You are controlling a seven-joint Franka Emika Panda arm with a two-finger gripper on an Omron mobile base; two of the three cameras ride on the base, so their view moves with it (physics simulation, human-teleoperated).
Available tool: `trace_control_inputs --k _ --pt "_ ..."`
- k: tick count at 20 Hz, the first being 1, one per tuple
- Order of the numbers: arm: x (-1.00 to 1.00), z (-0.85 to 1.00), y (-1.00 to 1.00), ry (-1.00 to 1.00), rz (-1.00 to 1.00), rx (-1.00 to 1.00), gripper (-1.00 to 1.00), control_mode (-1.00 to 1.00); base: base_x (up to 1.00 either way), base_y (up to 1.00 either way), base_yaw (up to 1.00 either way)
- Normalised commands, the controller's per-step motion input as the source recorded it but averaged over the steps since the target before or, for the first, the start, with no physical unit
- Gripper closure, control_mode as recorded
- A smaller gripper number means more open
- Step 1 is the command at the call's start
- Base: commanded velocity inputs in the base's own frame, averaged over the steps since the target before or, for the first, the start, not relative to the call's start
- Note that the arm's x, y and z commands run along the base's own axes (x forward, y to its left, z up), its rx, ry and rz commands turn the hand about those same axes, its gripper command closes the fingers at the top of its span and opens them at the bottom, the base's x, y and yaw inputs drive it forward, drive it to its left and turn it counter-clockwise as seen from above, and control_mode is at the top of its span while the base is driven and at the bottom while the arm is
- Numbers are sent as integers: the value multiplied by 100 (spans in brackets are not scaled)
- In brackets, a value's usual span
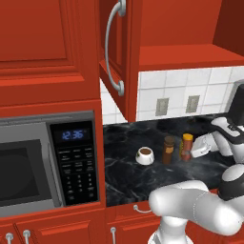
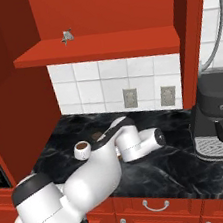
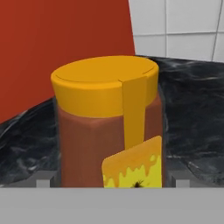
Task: Pick the cinnamon and honey bottle from the cabinet and place them next to the mug.
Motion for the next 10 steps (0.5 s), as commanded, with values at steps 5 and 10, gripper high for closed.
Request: trace_control_inputs --k 5,10 --pt "12 -8 4 0 0 0 100 -100 0 0 0" --pt "17 -10 10 0 0 0 100 -100 0 0 0"
